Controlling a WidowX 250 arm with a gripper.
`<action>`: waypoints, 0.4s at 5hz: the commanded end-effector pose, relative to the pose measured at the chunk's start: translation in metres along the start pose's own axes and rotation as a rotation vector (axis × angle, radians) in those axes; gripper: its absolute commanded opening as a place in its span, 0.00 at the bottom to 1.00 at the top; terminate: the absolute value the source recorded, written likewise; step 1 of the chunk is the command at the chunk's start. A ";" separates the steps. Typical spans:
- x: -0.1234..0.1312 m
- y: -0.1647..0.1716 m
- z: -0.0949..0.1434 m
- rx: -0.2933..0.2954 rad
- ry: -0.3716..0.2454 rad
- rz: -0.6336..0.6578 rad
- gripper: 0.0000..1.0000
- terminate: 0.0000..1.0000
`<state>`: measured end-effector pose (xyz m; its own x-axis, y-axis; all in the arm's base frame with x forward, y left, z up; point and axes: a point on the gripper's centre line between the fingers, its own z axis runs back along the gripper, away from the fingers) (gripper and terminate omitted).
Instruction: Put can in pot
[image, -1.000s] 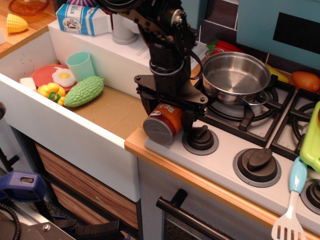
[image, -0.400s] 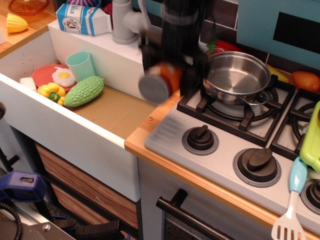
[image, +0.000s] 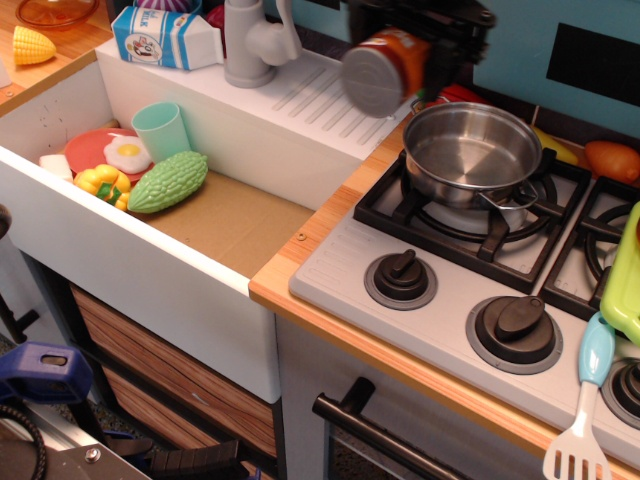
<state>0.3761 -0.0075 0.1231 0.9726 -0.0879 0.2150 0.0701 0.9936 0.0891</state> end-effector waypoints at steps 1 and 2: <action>0.038 -0.009 -0.007 -0.055 -0.111 -0.021 0.00 0.00; 0.037 -0.022 -0.014 -0.085 -0.125 -0.013 1.00 0.00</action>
<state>0.4058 -0.0347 0.0926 0.9581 -0.0874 0.2727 0.0919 0.9958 -0.0039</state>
